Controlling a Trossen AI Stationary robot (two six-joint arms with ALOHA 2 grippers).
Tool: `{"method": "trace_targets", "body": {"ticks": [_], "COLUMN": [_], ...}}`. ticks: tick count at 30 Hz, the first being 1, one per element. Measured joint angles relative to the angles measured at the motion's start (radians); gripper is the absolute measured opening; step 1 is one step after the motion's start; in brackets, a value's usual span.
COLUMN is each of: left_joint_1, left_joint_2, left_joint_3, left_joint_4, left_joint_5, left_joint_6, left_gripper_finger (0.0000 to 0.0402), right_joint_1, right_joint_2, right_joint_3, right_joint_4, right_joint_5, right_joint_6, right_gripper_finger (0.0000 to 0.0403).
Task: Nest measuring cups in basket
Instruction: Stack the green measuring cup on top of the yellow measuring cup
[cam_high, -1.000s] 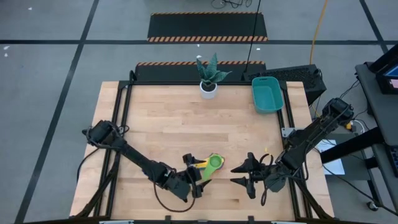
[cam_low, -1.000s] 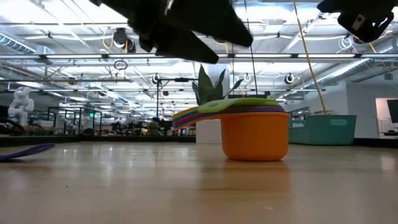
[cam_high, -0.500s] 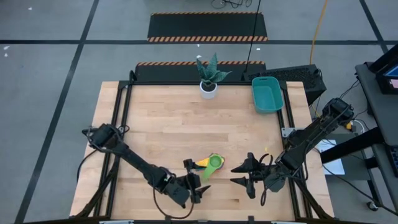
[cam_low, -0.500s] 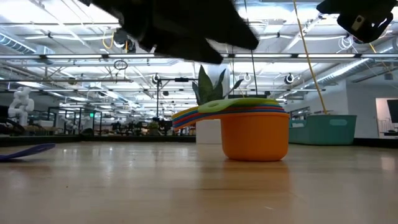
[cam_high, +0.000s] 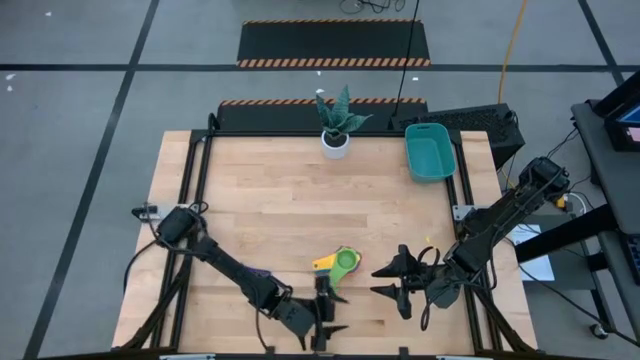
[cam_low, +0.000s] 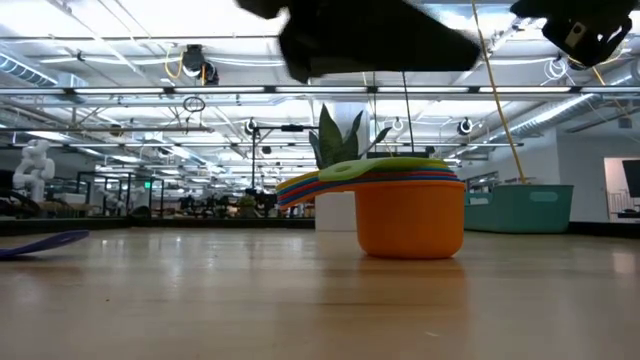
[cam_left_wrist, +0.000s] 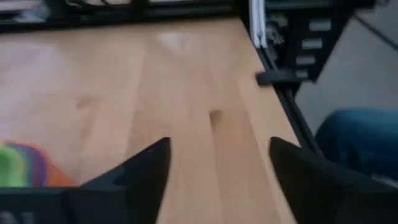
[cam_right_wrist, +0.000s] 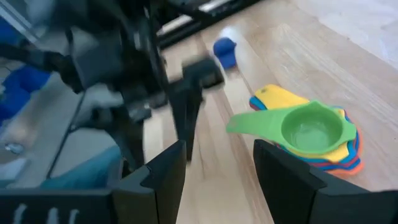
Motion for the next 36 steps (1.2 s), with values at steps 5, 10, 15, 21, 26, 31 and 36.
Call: {"method": "trace_targets", "body": {"ticks": [5, 10, 15, 21, 26, 31, 36], "left_joint_1": [-0.001, 0.014, 0.024, 0.023, 0.026, 0.036, 0.047], "left_joint_2": [0.073, 0.089, 0.09, 0.09, 0.09, 0.09, 0.09], "left_joint_3": [0.119, 0.184, 0.184, 0.184, 0.184, 0.184, 0.184], "left_joint_4": [-0.168, -0.341, -0.419, -0.506, -0.546, -0.577, -0.625], "left_joint_5": [0.016, 0.032, 0.068, 0.057, 0.006, 0.002, -0.005], "left_joint_6": [-0.029, -0.15, -0.195, -0.196, -0.197, -0.215, -0.227], "left_gripper_finger": [0.0172, 0.0093, 0.004, 0.0005, 0.0013, 0.0016, 0.0012], "right_joint_1": [0.008, 0.015, 0.015, 0.015, 0.015, 0.015, 0.015], "right_joint_2": [-0.036, -0.043, -0.043, -0.044, -0.044, -0.044, -0.044], "right_joint_3": [0.0, 0.0, 0.0, 0.0, 0.0, 0.0, 0.0], "right_joint_4": [-0.001, 0.0, 0.001, 0.001, 0.001, 0.001, 0.001], "right_joint_5": [0.055, 0.054, 0.055, 0.055, 0.054, 0.054, 0.054], "right_joint_6": [-0.027, -0.039, -0.042, -0.043, -0.042, -0.043, -0.043], "right_gripper_finger": [0.0183, 0.0183, 0.0183, 0.0183, 0.0183, 0.0183, 0.0183]}}
